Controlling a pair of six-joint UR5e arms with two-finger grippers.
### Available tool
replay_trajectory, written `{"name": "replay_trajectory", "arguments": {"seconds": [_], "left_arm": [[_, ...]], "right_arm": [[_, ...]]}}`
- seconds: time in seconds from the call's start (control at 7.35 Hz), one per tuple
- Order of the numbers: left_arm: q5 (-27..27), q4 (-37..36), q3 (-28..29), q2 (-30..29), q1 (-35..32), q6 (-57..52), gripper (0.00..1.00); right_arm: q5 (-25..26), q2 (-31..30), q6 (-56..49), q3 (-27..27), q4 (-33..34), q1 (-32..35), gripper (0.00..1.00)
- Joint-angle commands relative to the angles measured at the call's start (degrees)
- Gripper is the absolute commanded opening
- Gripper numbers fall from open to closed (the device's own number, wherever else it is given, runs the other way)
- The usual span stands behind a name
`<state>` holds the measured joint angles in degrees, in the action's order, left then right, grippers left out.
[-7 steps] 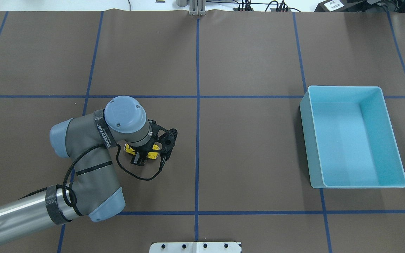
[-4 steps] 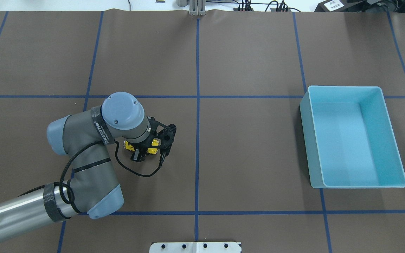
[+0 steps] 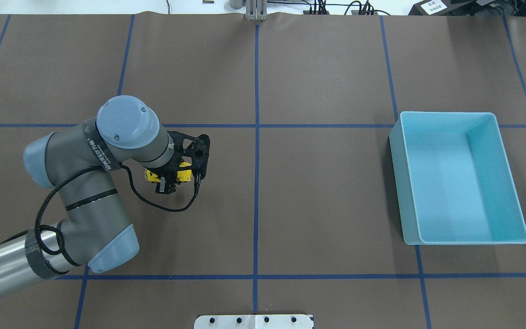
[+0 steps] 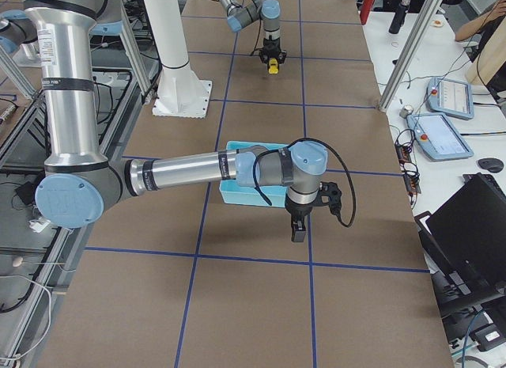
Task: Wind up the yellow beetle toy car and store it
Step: 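Drag the held car backward along the table toward the robot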
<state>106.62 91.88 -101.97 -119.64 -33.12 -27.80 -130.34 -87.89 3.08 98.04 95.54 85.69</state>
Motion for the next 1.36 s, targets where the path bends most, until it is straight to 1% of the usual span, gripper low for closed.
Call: {"name": "replay_trajectory", "arguments": {"seconds": [0.0, 0.14, 0.41, 0.68, 0.82, 0.95, 1.22], "left_arm": [[1.30, -0.21, -1.74, 1.77, -2.46, 0.29, 0.36], [3.14, 0.05, -1.74, 2.47, -3.78, 0.21, 0.36], [5.69, 0.41, -2.79, 4.14, -4.32, 0.90, 0.36], [6.67, 0.49, -4.28, 6.25, -4.32, 1.08, 0.36], [7.19, 0.84, -5.69, 8.35, -4.41, 0.74, 0.36], [7.55, 3.19, -6.66, 10.46, -4.41, 0.38, 0.36], [7.55, 9.96, -6.14, 14.24, -4.32, -2.15, 0.36]], "right_arm": [[0.00, 0.00, 0.00, -0.04, 0.00, 0.00, 1.00], [0.00, 0.00, 0.00, -0.04, 0.00, 0.00, 1.00], [0.00, 0.00, 0.00, -0.04, 0.00, 0.00, 1.00], [0.00, 0.09, 0.00, -0.04, 0.00, 0.00, 1.00], [0.00, 0.00, 0.00, -0.04, 0.00, 0.00, 1.00], [0.00, 0.09, 0.09, -0.13, 0.00, 0.00, 1.00], [0.00, 0.09, 0.09, -0.05, 0.00, 0.00, 1.00]]}}
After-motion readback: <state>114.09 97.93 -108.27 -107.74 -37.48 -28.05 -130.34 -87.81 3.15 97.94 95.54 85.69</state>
